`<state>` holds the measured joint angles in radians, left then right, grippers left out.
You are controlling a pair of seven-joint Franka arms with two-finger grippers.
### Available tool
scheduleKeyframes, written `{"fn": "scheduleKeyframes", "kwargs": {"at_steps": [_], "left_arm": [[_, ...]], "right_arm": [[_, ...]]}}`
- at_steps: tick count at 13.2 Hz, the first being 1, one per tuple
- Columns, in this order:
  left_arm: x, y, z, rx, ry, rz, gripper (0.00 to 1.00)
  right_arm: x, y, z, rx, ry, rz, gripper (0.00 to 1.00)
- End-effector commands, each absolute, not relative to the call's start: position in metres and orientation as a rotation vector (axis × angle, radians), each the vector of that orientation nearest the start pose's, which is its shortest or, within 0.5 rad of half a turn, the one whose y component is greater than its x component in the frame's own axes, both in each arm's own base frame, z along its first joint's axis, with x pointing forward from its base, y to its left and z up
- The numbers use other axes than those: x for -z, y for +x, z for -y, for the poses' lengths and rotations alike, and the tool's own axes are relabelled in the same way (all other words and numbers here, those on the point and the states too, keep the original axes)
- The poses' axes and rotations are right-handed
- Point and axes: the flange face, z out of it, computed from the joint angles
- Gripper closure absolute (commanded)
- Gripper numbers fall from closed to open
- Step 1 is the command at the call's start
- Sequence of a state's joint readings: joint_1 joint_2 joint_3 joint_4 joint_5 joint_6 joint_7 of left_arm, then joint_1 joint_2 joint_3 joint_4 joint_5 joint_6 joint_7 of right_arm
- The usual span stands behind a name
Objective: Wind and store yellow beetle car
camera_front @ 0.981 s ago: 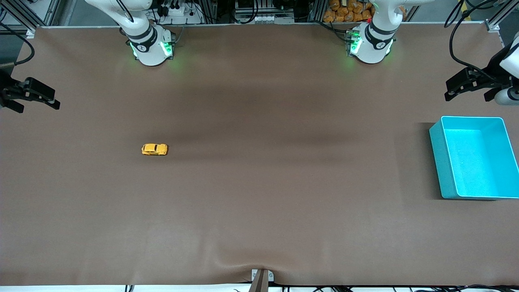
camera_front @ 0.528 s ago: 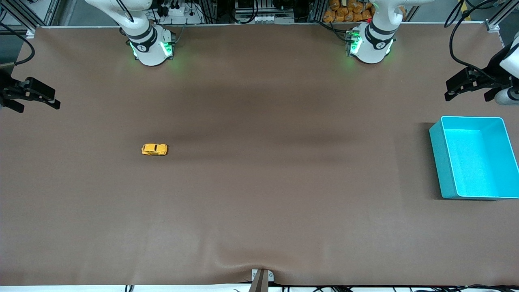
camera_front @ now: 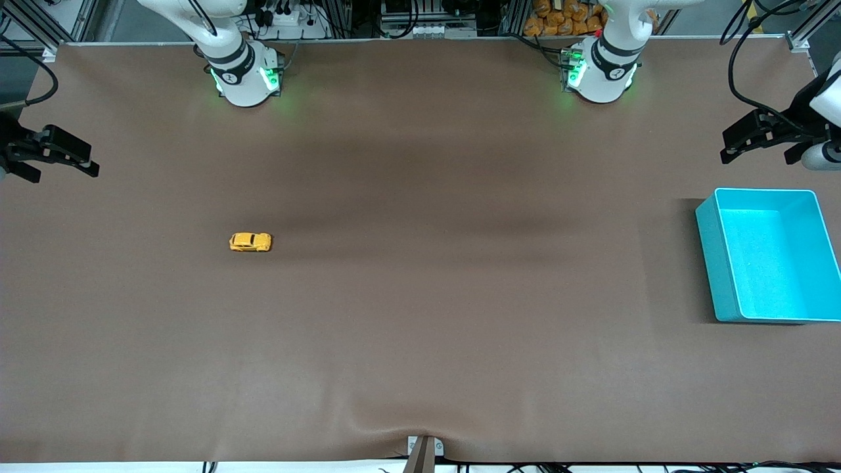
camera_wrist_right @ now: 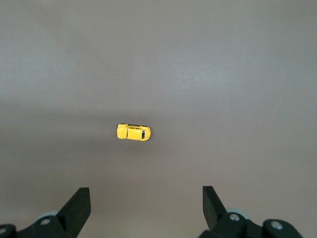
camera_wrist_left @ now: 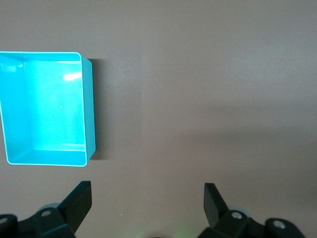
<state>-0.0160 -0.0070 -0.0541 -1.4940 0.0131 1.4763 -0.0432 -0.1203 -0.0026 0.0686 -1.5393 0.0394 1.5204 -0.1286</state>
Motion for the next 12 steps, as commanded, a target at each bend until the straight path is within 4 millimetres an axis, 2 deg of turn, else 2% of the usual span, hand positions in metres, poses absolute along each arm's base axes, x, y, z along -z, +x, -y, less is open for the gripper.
{"fn": "scheduleKeyframes", "kwargs": {"at_steps": [1, 12], "left_arm": [[-0.657, 0.543, 0.037, 0.001, -3.103, -0.031, 0.0], [-0.658, 0.544, 0.036, 0.011, -3.103, -0.026, 0.0]], "right_arm": [[-0.642, 0.547, 0.019, 0.0, -3.083, 0.125, 0.0], [-0.646, 0.546, 0.007, 0.02, -3.087, 0.158, 0.0]]}}
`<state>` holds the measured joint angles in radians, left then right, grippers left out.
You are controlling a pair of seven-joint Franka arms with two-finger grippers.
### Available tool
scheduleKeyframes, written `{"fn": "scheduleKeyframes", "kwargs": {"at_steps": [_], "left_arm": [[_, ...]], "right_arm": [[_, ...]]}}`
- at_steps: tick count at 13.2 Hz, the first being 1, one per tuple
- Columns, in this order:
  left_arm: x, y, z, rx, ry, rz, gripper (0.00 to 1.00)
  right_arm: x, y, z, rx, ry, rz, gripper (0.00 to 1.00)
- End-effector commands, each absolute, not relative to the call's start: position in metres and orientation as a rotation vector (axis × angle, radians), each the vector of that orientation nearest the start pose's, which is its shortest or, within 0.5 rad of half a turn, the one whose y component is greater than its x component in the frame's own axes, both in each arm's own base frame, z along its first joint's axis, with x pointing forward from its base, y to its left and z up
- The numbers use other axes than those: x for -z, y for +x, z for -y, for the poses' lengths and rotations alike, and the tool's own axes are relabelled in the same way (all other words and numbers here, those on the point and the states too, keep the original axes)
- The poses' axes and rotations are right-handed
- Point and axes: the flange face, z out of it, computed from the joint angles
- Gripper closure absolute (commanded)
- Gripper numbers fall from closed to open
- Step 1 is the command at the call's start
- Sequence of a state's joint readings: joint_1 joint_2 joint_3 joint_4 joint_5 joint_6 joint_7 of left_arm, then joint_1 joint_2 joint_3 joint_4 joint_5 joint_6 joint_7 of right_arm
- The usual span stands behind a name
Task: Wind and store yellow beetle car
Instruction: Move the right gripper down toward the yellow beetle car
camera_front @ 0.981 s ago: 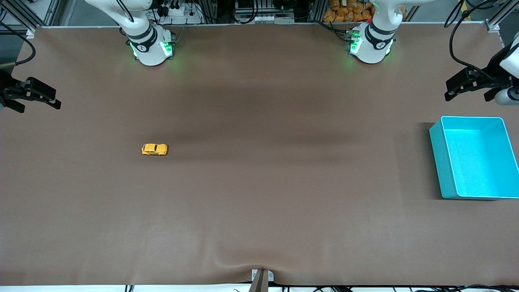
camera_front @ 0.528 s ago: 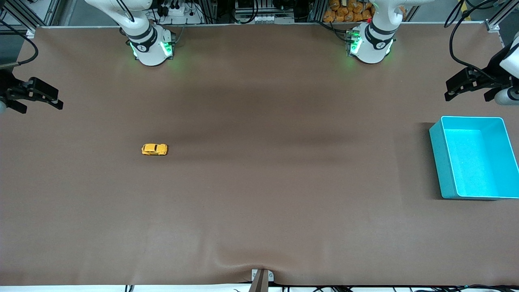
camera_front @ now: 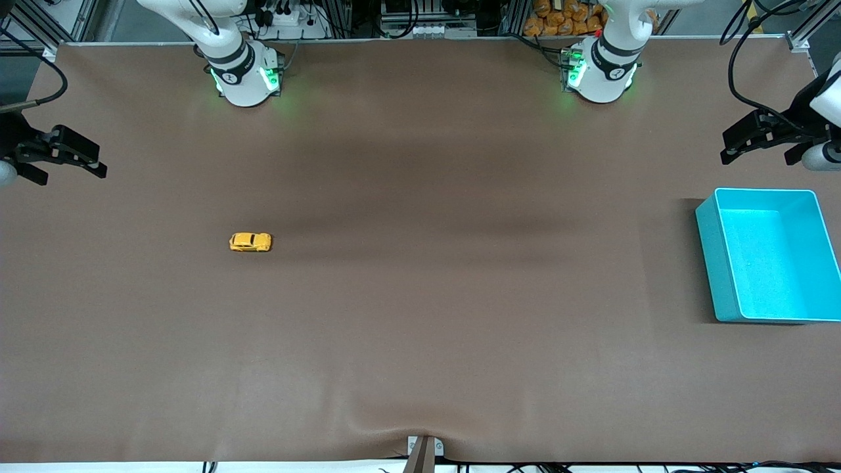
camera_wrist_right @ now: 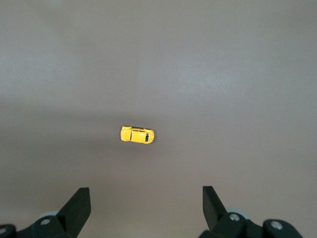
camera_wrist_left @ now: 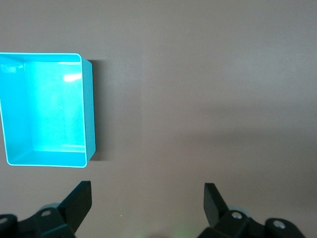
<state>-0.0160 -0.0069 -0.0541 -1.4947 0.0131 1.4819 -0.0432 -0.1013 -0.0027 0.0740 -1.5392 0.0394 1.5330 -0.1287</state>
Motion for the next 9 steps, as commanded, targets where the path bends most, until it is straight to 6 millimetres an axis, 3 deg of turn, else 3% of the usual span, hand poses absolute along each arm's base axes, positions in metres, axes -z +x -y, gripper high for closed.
{"fn": "scheduleKeyframes", "kwargs": {"at_steps": [1, 5, 7, 9], "left_arm": [[-0.658, 0.544, 0.036, 0.011, -3.103, -0.028, 0.0], [-0.656, 0.545, 0.035, 0.006, -3.103, -0.026, 0.0], [-0.637, 0.554, 0.035, -0.048, -3.103, -0.029, 0.0], [-0.632, 0.557, 0.035, -0.065, -3.102, -0.03, 0.0]], "right_arm": [[-0.647, 0.546, 0.007, 0.022, -3.089, 0.16, 0.0], [-0.642, 0.546, 0.001, 0.007, -3.09, 0.179, 0.0], [-0.635, 0.546, -0.001, -0.015, -3.096, 0.192, 0.0], [-0.626, 0.546, 0.001, -0.036, -3.097, 0.189, 0.0]]}}
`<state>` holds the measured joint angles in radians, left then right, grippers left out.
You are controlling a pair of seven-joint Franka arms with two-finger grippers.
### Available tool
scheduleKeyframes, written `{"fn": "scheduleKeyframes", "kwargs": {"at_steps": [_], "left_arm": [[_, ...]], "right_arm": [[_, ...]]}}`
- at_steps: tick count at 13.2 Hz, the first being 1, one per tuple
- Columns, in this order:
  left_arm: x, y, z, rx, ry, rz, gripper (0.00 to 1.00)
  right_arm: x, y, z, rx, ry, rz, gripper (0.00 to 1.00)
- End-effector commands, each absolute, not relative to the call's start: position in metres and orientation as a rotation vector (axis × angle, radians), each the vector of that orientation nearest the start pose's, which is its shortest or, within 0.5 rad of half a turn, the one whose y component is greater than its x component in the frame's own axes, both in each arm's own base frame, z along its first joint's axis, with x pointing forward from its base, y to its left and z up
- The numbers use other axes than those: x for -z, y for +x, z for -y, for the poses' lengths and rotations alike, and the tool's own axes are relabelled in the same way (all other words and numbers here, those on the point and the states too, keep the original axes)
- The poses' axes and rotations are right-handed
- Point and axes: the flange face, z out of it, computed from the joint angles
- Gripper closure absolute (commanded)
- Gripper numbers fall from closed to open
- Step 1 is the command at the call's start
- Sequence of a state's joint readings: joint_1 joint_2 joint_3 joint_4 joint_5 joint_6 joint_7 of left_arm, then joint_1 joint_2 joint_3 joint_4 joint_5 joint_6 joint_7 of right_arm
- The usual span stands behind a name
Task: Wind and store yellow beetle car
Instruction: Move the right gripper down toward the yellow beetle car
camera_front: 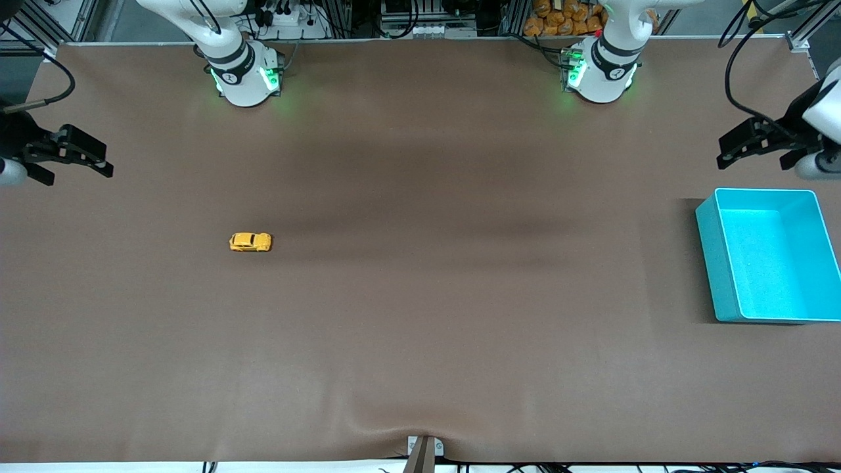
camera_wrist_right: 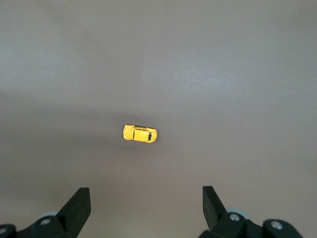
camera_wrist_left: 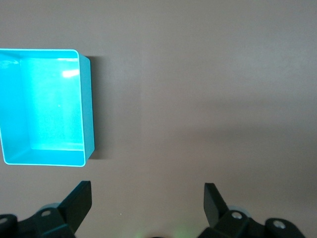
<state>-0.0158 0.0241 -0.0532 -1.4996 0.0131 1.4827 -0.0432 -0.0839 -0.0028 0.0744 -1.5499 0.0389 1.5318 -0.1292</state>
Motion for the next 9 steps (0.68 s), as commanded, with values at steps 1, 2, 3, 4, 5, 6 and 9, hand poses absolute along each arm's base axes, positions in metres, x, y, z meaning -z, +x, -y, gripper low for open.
{"fn": "scheduleKeyframes", "kwargs": {"at_steps": [1, 2, 3, 4, 5, 6, 9], "left_arm": [[-0.63, 0.558, 0.034, -0.07, -3.102, -0.023, 0.0], [-0.631, 0.558, 0.032, -0.066, -3.104, -0.018, 0.0], [-0.633, 0.558, 0.031, -0.061, -3.104, -0.016, 0.0], [-0.634, 0.558, 0.03, -0.058, -3.102, -0.013, 0.0], [-0.637, 0.556, 0.028, -0.049, -3.103, -0.008, 0.0], [-0.641, 0.555, 0.021, -0.038, -3.105, 0.016, 0.0], [-0.645, 0.556, 0.018, -0.022, -3.103, 0.113, 0.0]], "right_arm": [[-0.624, 0.546, 0.001, -0.044, -3.102, 0.189, 0.0], [-0.623, 0.546, 0.002, -0.05, -3.107, 0.189, 0.0], [-0.621, 0.545, 0.001, -0.057, -3.109, 0.192, 0.0], [-0.618, 0.544, 0.0, -0.067, -3.11, 0.194, 0.0], [-0.616, 0.543, 0.0, -0.072, -3.11, 0.194, 0.0], [-0.616, 0.54, 0.001, -0.079, -3.111, 0.189, 0.0], [-0.597, 0.535, 0.005, -0.122, -3.109, 0.178, 0.0]]}}
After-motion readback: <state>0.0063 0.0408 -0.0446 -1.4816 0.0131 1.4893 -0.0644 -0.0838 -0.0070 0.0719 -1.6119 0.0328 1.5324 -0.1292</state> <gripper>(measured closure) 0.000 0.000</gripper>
